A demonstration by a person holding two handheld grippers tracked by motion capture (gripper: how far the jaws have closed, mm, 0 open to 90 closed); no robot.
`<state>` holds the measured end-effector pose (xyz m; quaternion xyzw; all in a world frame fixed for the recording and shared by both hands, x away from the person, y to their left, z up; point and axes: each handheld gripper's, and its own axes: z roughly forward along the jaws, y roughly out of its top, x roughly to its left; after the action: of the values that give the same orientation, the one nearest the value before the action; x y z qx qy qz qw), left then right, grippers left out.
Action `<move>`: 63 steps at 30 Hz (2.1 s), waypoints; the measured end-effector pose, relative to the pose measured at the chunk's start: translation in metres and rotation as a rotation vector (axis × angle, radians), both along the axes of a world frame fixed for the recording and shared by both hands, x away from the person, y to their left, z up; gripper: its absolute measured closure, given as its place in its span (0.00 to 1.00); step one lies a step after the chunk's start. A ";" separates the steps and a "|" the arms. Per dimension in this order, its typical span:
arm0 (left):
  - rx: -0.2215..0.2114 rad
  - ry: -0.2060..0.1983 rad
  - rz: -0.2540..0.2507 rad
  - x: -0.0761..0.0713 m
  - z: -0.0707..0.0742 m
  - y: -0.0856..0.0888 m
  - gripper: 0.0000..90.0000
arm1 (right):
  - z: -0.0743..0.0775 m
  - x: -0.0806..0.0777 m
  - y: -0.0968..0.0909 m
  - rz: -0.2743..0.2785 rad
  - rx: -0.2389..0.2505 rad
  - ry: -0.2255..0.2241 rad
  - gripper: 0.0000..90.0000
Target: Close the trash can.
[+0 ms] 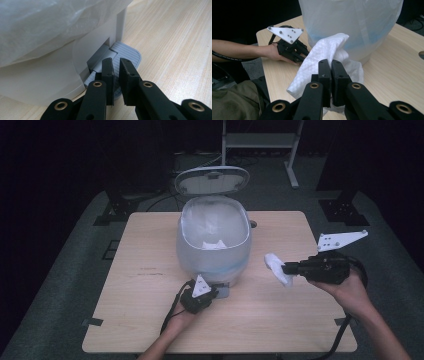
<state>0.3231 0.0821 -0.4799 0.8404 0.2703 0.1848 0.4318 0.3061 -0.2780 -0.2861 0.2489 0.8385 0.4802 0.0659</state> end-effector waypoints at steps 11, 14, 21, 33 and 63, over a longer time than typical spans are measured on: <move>0.003 0.002 0.001 0.000 0.000 0.000 0.92 | 0.020 0.001 0.005 0.024 0.038 -0.028 0.96; 0.002 0.003 0.000 0.000 0.000 0.000 0.92 | 0.024 0.001 0.005 0.022 0.044 -0.029 0.96; 0.005 0.001 -0.001 0.000 0.000 0.000 0.92 | 0.036 0.004 0.010 0.031 0.032 -0.034 0.96; 0.001 -0.001 0.000 0.000 0.000 0.000 0.92 | 0.056 0.010 0.020 0.054 0.015 -0.041 0.96; 0.001 -0.002 0.000 0.000 0.000 0.000 0.92 | 0.097 0.020 0.044 0.083 0.019 -0.078 0.96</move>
<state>0.3230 0.0819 -0.4800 0.8406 0.2695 0.1858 0.4316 0.3259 -0.2343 -0.1894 0.1956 0.8404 0.4997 0.0760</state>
